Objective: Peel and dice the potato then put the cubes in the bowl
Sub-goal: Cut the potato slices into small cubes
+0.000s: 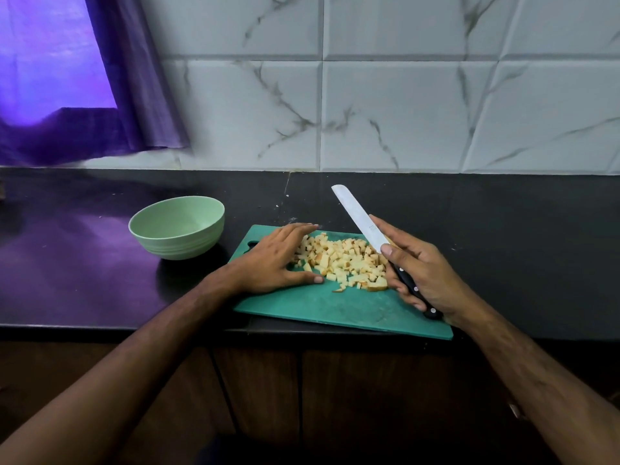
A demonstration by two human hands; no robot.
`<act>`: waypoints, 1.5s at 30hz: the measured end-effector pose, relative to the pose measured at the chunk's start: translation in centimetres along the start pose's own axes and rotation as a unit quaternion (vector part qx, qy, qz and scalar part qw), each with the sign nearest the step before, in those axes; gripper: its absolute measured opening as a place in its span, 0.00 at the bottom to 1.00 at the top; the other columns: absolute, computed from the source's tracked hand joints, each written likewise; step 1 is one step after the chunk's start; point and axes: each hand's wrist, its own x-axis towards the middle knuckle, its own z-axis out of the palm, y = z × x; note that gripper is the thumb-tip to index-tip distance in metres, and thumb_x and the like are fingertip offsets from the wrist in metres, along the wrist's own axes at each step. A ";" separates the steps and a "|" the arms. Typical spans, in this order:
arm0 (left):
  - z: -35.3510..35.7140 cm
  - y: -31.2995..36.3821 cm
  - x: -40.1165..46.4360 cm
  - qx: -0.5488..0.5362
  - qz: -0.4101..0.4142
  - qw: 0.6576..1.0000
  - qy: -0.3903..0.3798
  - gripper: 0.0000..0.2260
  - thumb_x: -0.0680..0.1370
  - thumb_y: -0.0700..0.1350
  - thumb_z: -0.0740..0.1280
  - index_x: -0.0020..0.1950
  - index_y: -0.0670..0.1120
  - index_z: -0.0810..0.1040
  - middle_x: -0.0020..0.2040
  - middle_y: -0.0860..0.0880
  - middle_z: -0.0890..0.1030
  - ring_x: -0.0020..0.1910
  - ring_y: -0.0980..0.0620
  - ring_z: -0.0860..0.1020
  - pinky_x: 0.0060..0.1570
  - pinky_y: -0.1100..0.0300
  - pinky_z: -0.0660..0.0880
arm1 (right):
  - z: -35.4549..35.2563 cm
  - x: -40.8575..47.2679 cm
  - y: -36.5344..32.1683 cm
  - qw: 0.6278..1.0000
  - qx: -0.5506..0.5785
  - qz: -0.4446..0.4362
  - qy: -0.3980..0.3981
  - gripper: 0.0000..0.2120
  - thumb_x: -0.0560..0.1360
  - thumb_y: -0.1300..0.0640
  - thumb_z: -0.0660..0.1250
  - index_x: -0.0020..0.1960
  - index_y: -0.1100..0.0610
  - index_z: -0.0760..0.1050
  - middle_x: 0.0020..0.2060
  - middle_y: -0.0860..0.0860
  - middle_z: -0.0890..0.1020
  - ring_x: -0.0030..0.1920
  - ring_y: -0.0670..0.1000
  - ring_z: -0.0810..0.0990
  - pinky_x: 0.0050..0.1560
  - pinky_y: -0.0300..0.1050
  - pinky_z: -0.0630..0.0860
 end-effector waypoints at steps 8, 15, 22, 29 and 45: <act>0.3 0.6 1.8 -0.071 -0.021 0.997 -0.016 0.40 0.76 0.66 0.68 0.81 0.54 0.56 0.78 0.50 0.63 0.76 0.54 0.64 0.76 0.48 0.64 | -0.8 0.5 0.1 1.000 0.025 0.004 -0.013 0.23 0.85 0.57 0.59 0.75 0.38 0.69 0.28 0.56 0.68 0.19 0.47 0.62 0.17 0.36 0.63; 0.1 2.5 1.7 -0.087 -0.014 0.994 -0.061 0.50 0.69 0.66 0.75 0.83 0.55 0.51 0.80 0.49 0.61 0.76 0.51 0.62 0.76 0.51 0.60 | -0.8 0.5 0.3 0.999 0.032 0.004 -0.008 0.22 0.85 0.56 0.59 0.75 0.36 0.69 0.28 0.57 0.67 0.19 0.48 0.61 0.18 0.35 0.63; 2.0 3.4 3.8 0.016 0.022 1.000 -0.012 0.48 0.69 0.75 0.68 0.81 0.56 0.54 0.79 0.52 0.63 0.78 0.51 0.60 0.76 0.44 0.57 | -0.8 0.5 0.4 1.000 0.026 0.005 -0.009 0.22 0.85 0.55 0.59 0.75 0.35 0.68 0.28 0.58 0.68 0.19 0.50 0.61 0.18 0.36 0.63; 2.1 2.0 4.9 0.030 -0.003 0.999 0.010 0.41 0.67 0.79 0.59 0.74 0.58 0.66 0.72 0.57 0.71 0.72 0.54 0.67 0.69 0.48 0.61 | -0.9 0.8 0.5 0.999 0.038 0.006 -0.008 0.22 0.85 0.55 0.59 0.75 0.35 0.68 0.27 0.57 0.68 0.18 0.49 0.61 0.17 0.35 0.62; 0.8 2.3 5.9 -0.003 0.042 0.996 0.077 0.29 0.78 0.71 0.51 0.72 0.57 0.70 0.71 0.57 0.73 0.71 0.58 0.69 0.71 0.43 0.62 | -1.3 0.9 1.1 0.985 0.167 0.012 0.042 0.21 0.86 0.56 0.58 0.75 0.39 0.70 0.28 0.56 0.65 0.18 0.46 0.60 0.17 0.35 0.60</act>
